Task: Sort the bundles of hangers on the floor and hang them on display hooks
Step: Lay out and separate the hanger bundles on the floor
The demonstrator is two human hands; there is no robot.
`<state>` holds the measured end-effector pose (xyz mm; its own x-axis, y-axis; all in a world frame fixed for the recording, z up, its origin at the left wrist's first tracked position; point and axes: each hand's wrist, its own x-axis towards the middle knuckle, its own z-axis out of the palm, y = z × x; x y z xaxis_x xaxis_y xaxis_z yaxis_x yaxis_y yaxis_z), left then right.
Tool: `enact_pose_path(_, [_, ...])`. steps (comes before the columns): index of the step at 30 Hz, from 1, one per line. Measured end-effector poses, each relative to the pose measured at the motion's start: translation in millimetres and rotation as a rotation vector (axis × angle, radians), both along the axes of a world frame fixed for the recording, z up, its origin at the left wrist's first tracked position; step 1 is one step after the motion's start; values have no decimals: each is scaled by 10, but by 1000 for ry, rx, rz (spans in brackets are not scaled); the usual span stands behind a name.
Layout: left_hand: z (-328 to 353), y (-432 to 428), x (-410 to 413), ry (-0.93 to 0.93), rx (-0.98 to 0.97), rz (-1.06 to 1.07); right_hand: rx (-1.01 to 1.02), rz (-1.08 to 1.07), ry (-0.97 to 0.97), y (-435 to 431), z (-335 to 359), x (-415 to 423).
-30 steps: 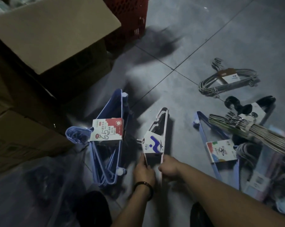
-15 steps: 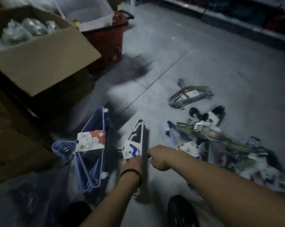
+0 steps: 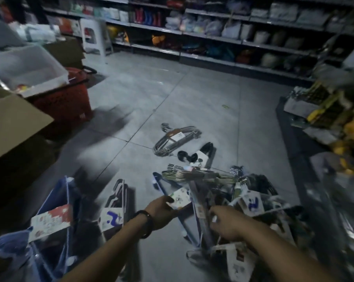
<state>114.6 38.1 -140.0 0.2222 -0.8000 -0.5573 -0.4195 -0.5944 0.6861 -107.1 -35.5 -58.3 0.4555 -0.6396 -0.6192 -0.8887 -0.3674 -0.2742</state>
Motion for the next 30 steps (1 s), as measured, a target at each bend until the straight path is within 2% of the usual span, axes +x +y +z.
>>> enact_pose_path(3, [-48,-380,-222,-22,-74,51,7,-47,-84,-269,56,-306])
enact_pose_path(7, [2,-785,-470,-178,-430,334,66,-61,-116,-508,62,-496])
enact_pose_path(8, [42,-856,-488,-248,-458,342,77,-59,-126,-543,50,-505])
enact_pose_path(9, [42,-915,-468,-323,-469,294,91,-53,-128,-553,54,-490])
enact_pose_path(13, [168,-1197,-270,-712,-390,-200,155,1,-128,-608,27,-411])
enact_pose_path(16, [514,-1437,-121,-725,-337,-279,225,17,-145,-636,-29,-318])
enact_pose_path(23, [1269,-2136,255,-876,-301,-157,247,16,-166,-650,-24,-135])
enact_pose_path(27, [1422,-1859,345,-850,-412,38,167,-149,-342,-643,7,-20])
enact_pose_path(30, [1368,-1382,413,-804,-444,187,135,-391,-549,-604,-15,243])
